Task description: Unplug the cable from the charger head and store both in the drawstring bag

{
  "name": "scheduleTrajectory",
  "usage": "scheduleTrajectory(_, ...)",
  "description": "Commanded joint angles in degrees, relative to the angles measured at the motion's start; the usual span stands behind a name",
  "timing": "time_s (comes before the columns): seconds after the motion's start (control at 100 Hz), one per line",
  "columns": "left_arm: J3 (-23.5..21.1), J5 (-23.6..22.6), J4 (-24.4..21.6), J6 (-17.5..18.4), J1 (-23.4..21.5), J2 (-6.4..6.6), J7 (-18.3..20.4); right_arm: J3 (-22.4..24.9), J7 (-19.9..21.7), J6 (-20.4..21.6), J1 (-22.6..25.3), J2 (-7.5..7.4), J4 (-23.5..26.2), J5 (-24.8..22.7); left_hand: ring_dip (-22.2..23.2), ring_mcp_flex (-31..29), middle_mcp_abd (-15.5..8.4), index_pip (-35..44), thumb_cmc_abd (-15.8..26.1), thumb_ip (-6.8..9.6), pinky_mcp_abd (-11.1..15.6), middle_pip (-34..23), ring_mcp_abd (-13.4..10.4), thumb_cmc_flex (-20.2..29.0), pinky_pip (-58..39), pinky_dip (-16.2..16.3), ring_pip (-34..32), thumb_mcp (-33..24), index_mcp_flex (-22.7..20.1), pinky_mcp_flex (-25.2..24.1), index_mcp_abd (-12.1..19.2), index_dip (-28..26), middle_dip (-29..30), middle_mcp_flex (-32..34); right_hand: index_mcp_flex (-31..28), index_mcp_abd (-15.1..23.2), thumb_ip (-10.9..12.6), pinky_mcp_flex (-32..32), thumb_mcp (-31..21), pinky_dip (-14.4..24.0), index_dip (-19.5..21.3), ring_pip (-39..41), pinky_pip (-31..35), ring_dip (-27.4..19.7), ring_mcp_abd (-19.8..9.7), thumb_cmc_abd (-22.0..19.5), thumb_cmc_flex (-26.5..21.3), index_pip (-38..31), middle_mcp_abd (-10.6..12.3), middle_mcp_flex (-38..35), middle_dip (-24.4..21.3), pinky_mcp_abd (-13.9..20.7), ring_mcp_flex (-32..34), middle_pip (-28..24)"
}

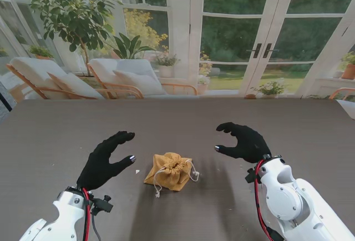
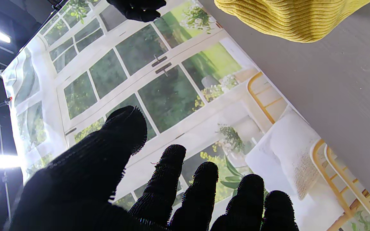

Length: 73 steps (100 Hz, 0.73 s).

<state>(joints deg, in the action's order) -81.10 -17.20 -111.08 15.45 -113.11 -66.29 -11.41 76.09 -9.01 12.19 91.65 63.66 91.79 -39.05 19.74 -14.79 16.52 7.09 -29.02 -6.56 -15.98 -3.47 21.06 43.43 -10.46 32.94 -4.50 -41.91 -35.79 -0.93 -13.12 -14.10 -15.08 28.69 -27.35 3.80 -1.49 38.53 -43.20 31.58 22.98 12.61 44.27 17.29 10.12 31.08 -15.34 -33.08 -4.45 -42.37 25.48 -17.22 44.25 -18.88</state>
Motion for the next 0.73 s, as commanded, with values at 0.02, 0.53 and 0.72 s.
scheduleTrajectory(0.02, 0.21, 0.22, -0.07, -0.01, -0.20, -0.28, 1.23, 0.19, 0.34, 0.76, 1.19, 0.27, -1.40, 0.58, -0.79, 0.95, -1.79, -0.47, 1.78, 0.31, 0.82, 0.08, -0.60, -1.77, 1.83, 0.64, 0.89, 1.70, 0.40, -0.90, 0.41, -0.13, 0.27, 0.16, -0.98, 0.19, -1.21, -16.42, 2.95, -0.96, 0.43, -0.78, -0.03, 0.90, 0.03, -0.35, -1.29, 0.96, 1.65, -0.66, 0.47, -1.48, 0.15, 1.53)
scheduleTrajectory(0.53, 0.63, 0.50, 0.18, 0.18, 0.43, -0.23, 1.46, 1.41, -1.90, 2.11, 3.08, 0.63, -2.62, 0.91, -0.81, 0.87, -1.95, -0.38, 1.67, 0.32, 0.97, 0.06, -0.68, -1.76, 1.92, 0.56, 0.88, 1.89, 0.18, -0.97, 0.77, -0.24, 0.29, 0.16, -1.20, -0.05, -1.16, -16.54, 3.29, -0.32, 0.64, -0.78, -0.73, 1.08, 0.17, -0.24, -1.95, 0.68, 1.17, -0.64, 0.73, -1.58, 0.15, 1.52)
scheduleTrajectory(0.72, 0.77, 0.77, 0.17, -0.15, 0.58, -0.14, 2.02, 1.58, -1.62, 1.84, 3.27, 0.63, -2.32, 1.26, -0.84, 0.93, -1.98, -0.35, 1.77, 0.33, 0.98, 0.05, -0.60, -1.73, 1.96, 0.52, 0.92, 2.04, 0.12, -1.03, 0.85, -0.27, 0.29, 0.16, -1.19, -0.21, -1.15, -16.70, 3.36, -0.13, 0.65, -0.87, -0.98, 1.07, 0.23, -0.18, -2.06, 0.64, 1.20, -0.62, 0.76, -1.64, -0.02, 1.51)
